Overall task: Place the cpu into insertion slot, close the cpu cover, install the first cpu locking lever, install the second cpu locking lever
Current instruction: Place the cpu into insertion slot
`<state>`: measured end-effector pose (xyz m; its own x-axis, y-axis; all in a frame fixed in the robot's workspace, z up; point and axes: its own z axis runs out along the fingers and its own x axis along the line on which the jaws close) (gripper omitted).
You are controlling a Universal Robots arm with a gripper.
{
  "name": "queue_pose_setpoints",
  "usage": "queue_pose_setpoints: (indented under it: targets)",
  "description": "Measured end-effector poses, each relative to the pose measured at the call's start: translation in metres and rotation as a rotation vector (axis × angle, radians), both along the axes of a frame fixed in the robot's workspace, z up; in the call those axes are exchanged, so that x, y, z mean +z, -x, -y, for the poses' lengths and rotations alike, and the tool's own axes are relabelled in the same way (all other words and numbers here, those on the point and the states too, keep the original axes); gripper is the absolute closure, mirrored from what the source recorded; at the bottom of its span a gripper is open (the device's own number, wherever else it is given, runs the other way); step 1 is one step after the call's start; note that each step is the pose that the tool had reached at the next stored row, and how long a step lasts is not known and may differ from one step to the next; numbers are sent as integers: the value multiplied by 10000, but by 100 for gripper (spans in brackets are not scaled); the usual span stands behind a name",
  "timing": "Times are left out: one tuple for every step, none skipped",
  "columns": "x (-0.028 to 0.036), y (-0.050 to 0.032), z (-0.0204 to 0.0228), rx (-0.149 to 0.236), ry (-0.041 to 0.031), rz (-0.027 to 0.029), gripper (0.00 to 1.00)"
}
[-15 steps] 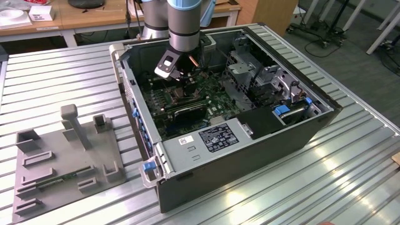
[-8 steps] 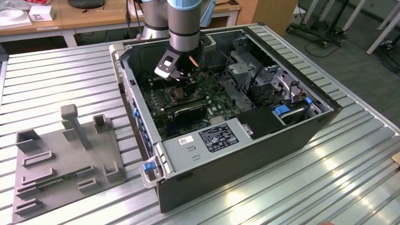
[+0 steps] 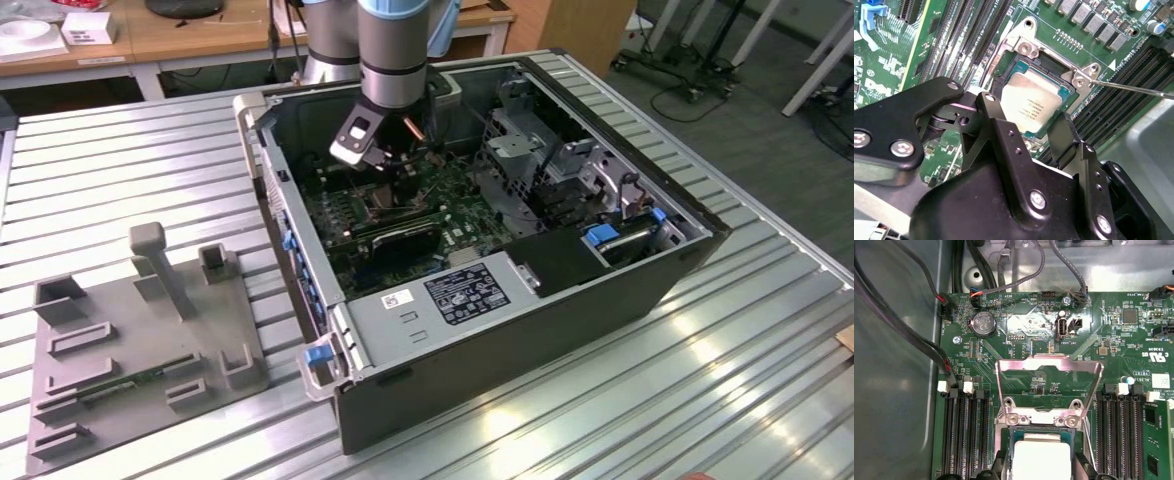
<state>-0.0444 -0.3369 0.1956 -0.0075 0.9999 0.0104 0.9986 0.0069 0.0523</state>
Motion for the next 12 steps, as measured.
queue_pose_setpoints:
  targets:
    - [13, 0, 0, 0, 0, 0, 37]
    - [25, 0, 0, 0, 0, 0, 37]
    - [37, 0, 0, 0, 0, 0, 37]
    - [51, 0, 0, 0, 0, 0, 37]
    - [67, 0, 0, 0, 1, -1, 37]
    - [87, 0, 0, 0, 0, 0, 37]
    - [109, 0, 0, 0, -1, 0, 37]
    - [131, 0, 0, 0, 0, 0, 37]
    - [154, 0, 0, 0, 0, 0, 37]
    - [176, 0, 0, 0, -1, 0, 37]
    - [195, 0, 0, 0, 1, -1, 37]
    - [208, 0, 0, 0, 1, -1, 37]
